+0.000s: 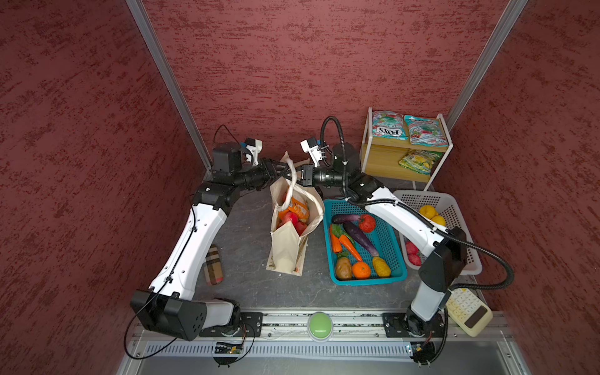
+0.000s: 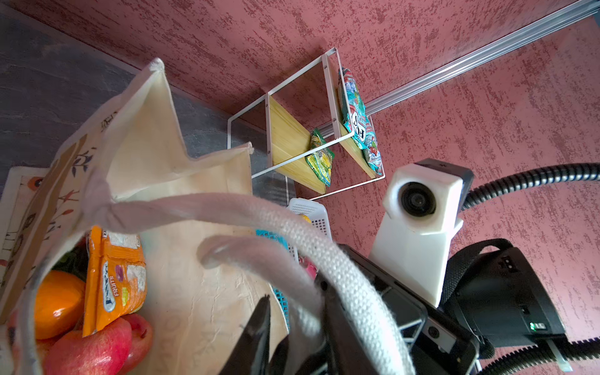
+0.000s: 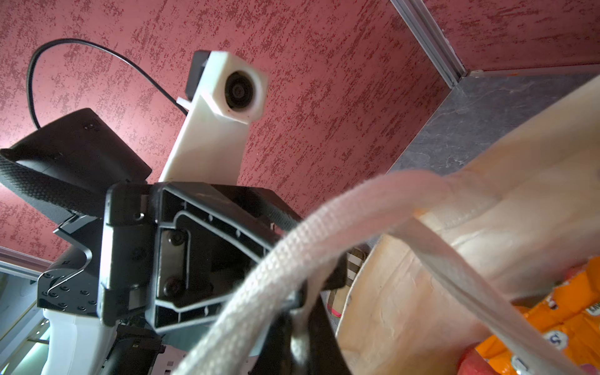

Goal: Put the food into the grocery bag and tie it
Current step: 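Draw the right gripper back with its handle while left holds the other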

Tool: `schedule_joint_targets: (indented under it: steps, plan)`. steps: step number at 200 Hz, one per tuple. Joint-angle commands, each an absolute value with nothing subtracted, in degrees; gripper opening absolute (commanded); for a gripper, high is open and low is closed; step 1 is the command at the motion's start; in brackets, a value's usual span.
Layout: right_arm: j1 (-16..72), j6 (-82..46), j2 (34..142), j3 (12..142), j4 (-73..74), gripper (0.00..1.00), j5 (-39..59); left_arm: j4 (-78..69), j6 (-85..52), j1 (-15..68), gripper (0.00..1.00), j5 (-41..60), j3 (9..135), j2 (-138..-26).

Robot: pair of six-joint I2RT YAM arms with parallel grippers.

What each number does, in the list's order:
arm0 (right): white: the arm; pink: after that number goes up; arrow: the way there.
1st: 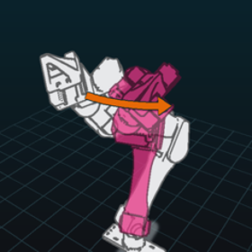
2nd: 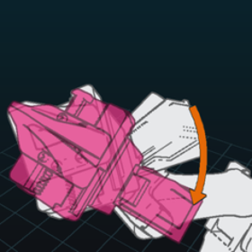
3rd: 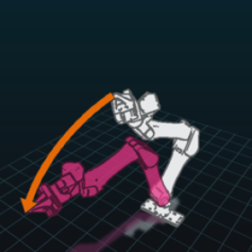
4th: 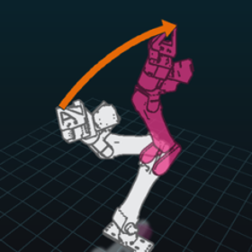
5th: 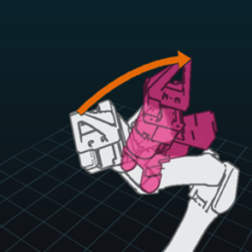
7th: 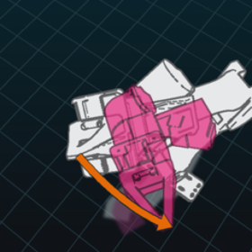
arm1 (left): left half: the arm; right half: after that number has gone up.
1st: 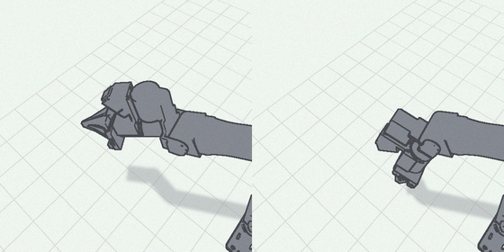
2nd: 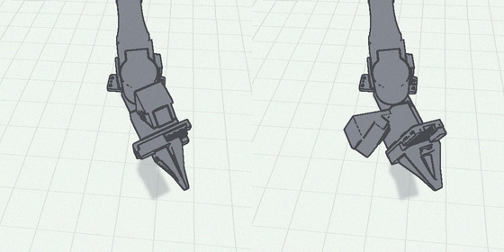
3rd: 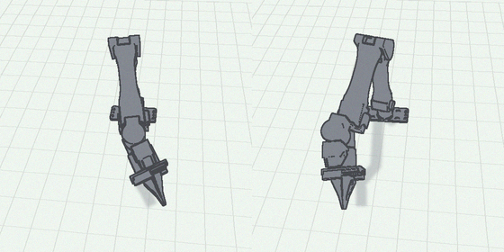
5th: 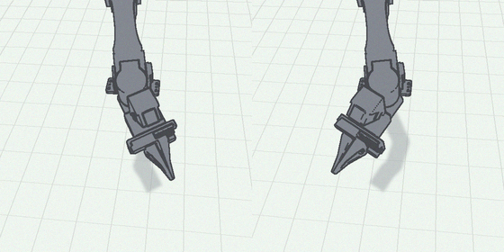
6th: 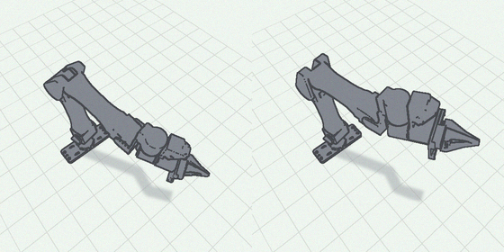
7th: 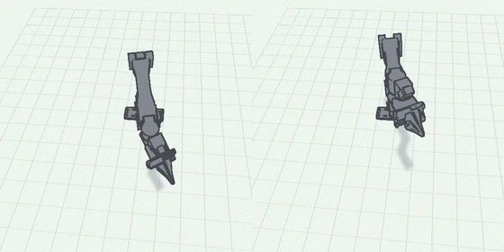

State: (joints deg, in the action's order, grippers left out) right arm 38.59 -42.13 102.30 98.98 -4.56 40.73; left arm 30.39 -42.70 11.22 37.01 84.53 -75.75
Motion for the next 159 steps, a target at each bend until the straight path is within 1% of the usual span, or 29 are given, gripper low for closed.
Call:
schedule_joint_targets:
  steps: [1,22,61,86,106,140,151,159]
  plan:
    - [39.0,-41.7,100.1,98.4,-3.5,0.00,42.1,31.1,-41.4,11.4,0.29,36.7,84.5,-75.3]
    - [39.3,-41.6,100.1,98.3,-3.8,0.00,42.4,30.6,-41.6,12.0,0.30,36.7,85.3,-76.1]
    - [39.6,-40.7,99.3,97.8,-5.1,0.00,42.2,30.0,-41.7,13.2,0.39,36.3,87.6,-78.5]
    - [39.6,-40.2,98.5,97.3,-5.7,0.00,42.0,29.7,-41.9,13.5,0.39,36.3,88.5,-79.8]
    - [39.7,-39.9,97.9,96.7,-6.0,0.00,41.7,29.3,-42.0,13.9,0.35,36.3,88.7,-80.4]
    - [39.6,-39.2,97.4,96.3,-6.8,0.03,40.8,29.4,-41.9,14.2,0.22,36.3,89.0,-80.5]
    - [39.6,-38.8,97.1,96.3,-7.4,0.06,40.3,29.4,-41.9,14.2,0.18,36.3,89.0,-80.4]
    - [39.6,-38.5,96.9,96.2,-7.8,0.10,39.8,29.4,-41.8,14.2,0.14,36.3,89.0,-80.4]
